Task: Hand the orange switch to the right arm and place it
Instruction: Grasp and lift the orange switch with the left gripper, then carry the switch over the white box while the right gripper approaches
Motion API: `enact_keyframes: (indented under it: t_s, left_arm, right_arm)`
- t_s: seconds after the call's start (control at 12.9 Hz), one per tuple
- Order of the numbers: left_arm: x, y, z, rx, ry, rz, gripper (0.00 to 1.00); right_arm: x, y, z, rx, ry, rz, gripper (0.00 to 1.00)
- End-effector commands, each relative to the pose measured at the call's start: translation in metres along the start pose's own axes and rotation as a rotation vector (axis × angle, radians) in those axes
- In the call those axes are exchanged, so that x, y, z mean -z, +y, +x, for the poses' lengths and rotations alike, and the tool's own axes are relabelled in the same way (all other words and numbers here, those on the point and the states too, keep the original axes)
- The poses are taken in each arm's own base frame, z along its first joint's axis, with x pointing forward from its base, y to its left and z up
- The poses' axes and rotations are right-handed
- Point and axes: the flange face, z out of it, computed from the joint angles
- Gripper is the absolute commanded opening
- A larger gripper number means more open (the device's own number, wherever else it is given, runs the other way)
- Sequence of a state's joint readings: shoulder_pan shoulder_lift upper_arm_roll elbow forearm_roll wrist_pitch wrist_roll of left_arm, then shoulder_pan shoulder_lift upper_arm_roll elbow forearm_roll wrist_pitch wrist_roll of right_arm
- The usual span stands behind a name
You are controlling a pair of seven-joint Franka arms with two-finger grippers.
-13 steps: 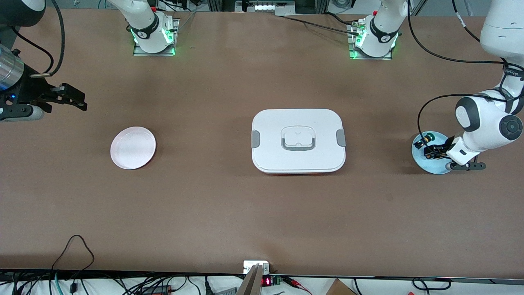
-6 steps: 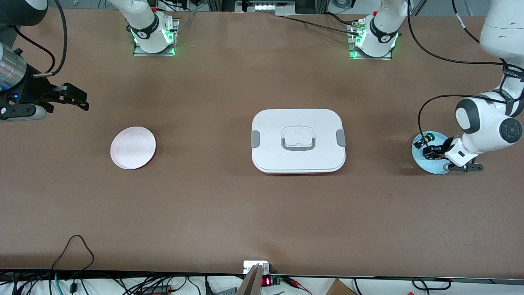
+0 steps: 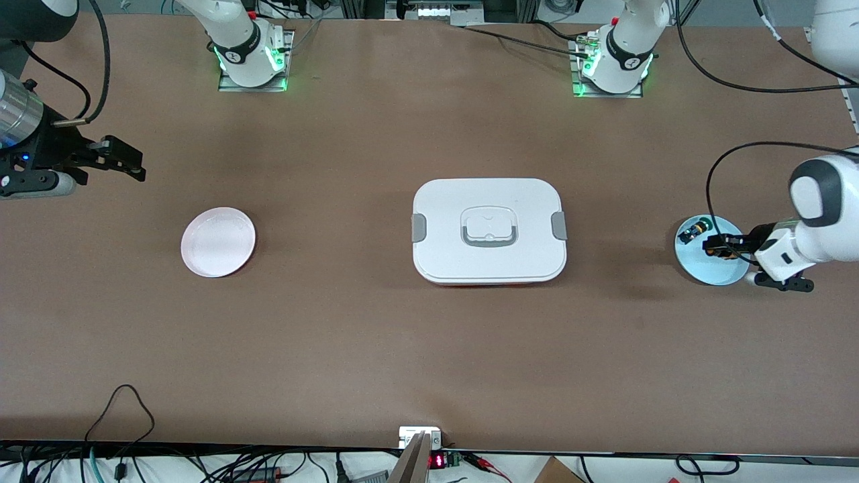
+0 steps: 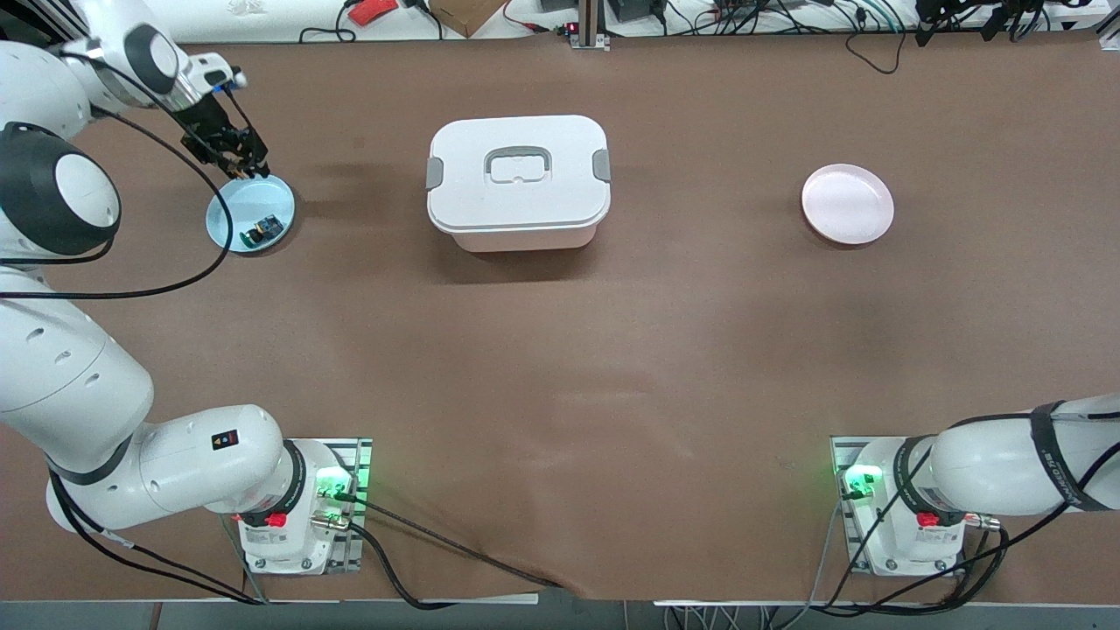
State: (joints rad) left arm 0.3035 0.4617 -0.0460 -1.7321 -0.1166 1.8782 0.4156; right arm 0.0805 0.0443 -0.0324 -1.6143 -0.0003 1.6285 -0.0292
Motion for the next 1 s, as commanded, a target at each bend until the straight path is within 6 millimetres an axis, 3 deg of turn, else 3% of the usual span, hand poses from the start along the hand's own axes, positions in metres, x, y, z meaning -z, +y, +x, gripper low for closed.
enact_keyframes:
  t_s: [0.0,0.15,0.31,0.54,0.77,0.93]
  left_arm:
    - [0.032,0.024,0.001,-0.116,-0.037,-0.216,0.41]
    - [0.037,0.045,0.004,-0.175,-0.012,-0.343,0.41]
    - [0.049,0.084,0.008,-0.243,-0.001,-0.506,0.41]
    - [0.060,0.134,0.013,-0.352,0.057,-0.789,0.32]
    - [0.064,0.206,0.018,-0.510,0.047,-0.894,0.25]
    - [0.066,0.252,0.027,-0.660,0.165,-1.036,0.25]
  right_arm:
    - [0.002,-0.016,0.002,0.011,-0.006,0.050,1.00]
    - [-0.007,-0.025,0.007,0.018,-0.022,0.090,1.00]
    - [-0.018,-0.038,0.012,0.025,-0.044,0.142,1.00]
    - [-0.040,-0.049,0.020,0.015,-0.085,0.248,1.00]
    - [-0.050,-0.065,0.024,-0.010,-0.122,0.447,1.00]
    - [-0.062,-0.066,0.032,-0.055,-0.149,0.616,1.00]
